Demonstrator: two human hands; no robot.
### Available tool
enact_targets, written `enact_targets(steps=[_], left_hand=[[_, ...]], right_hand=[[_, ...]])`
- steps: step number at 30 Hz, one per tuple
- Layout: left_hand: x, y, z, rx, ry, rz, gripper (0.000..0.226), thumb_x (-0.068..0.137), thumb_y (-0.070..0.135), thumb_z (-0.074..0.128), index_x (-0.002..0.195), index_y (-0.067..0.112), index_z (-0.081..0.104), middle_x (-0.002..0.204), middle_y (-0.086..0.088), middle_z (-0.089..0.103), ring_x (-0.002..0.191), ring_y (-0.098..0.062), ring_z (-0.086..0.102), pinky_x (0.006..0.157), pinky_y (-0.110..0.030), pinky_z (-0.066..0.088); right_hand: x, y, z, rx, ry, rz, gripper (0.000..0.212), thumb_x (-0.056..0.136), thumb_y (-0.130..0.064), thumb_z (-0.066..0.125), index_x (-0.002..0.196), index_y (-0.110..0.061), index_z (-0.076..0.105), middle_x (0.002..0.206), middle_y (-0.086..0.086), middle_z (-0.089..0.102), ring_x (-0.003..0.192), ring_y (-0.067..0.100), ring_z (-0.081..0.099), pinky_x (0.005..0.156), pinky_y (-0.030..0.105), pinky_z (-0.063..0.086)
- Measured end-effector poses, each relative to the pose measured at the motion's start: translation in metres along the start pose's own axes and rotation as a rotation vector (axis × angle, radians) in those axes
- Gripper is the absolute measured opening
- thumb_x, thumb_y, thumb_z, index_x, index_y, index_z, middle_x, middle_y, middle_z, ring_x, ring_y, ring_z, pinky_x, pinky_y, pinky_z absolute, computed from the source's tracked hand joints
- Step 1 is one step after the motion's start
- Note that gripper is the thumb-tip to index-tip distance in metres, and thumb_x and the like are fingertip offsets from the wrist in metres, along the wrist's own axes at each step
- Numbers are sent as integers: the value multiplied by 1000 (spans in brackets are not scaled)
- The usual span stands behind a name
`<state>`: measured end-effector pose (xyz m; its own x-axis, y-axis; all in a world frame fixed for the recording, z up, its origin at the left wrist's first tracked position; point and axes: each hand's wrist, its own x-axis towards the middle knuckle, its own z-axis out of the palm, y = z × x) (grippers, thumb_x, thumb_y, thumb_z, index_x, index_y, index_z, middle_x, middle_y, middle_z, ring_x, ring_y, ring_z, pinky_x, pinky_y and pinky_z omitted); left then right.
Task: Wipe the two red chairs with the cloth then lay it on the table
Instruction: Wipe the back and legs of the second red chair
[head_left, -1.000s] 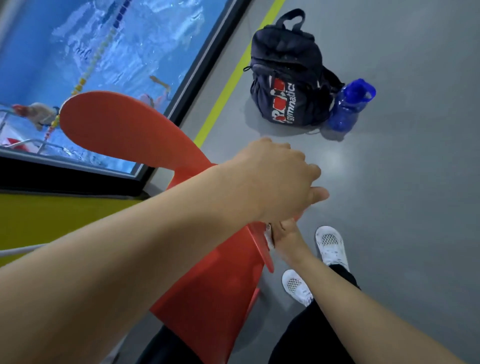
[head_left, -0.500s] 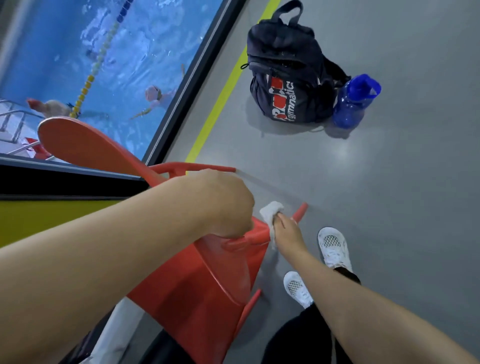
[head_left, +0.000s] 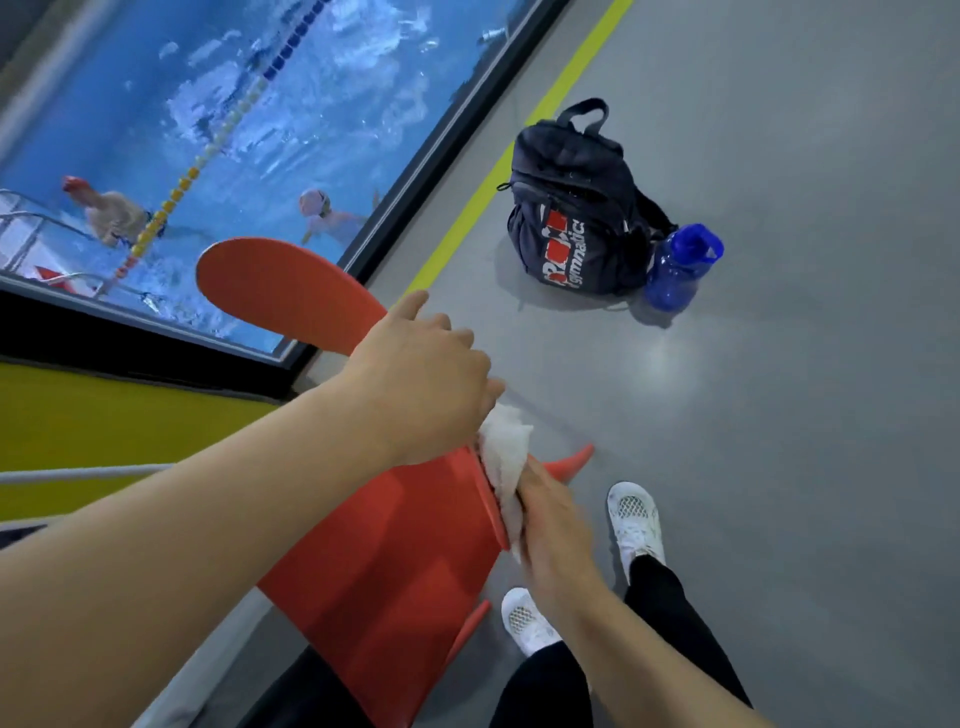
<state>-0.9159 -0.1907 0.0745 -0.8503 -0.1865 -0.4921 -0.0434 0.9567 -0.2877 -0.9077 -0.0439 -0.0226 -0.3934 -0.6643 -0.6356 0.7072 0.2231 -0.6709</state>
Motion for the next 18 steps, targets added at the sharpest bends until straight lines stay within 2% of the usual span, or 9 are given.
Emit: enact_targets(steps=[1,3,5,7,10,12,14,16,18], left_hand=[[-6,1,3,-31,50,-23,51,93,42,17,98,18,62,107,-3,63,113,-27,51,115,-49,8],[-21,6,8,-91,173,-47,51,95,43,22,106,15,63,125,-8,57,128,-29,41,114,-51,-8],[-34,11,11,-159,270,-78,44,95,40,31,111,13,61,140,-13,45,136,-30,31,113,-52,-8],[-44,16,16,-232,345,-104,39,96,36,33,117,13,57,146,-14,37,140,-29,25,113,-53,-5],[-51,18,20,-349,404,-164,44,95,31,26,132,16,44,152,-10,27,143,-24,14,114,-49,-6],[-54,13,23,-394,429,-237,49,94,31,22,138,16,36,154,-8,20,144,-22,8,114,-47,-7],[-53,6,26,-437,443,-313,49,96,31,19,142,15,28,155,-6,15,144,-20,4,115,-46,-8],[-50,-5,27,-518,459,-401,51,96,32,15,143,14,24,156,-5,14,144,-19,3,116,-46,-6],[-49,-17,27,-617,475,-508,57,92,36,10,144,14,21,156,-4,13,144,-18,2,116,-44,-6]], right_hand=[[-6,0,0,18,10,-3,45,95,-29,44,59,-34,70,50,-15,63,49,-5,58,49,8,42],[-24,1,3,59,38,-17,42,94,-30,45,60,-26,69,47,-12,56,45,-2,51,47,11,41],[-41,7,6,84,77,-42,33,92,-28,47,65,-22,64,51,-10,54,48,1,49,48,14,41],[-57,11,13,9,88,-113,39,97,-17,41,68,-29,63,54,-14,55,55,3,49,54,16,41],[-66,-2,28,-289,136,-363,32,94,-9,42,77,-30,58,66,-21,58,62,-3,51,61,9,42],[-58,-20,37,-585,150,-527,15,94,-13,45,90,-13,60,86,-12,61,80,9,57,78,25,48],[-41,-41,44,-858,143,-572,21,93,-15,44,105,-3,57,105,10,59,97,29,56,86,43,46],[-25,-67,56,-1006,97,-620,25,93,-10,44,115,0,54,114,16,56,101,33,55,83,37,45],[-7,-91,71,-1131,38,-741,36,90,-1,47,126,1,50,120,21,57,94,35,60,71,26,45]])
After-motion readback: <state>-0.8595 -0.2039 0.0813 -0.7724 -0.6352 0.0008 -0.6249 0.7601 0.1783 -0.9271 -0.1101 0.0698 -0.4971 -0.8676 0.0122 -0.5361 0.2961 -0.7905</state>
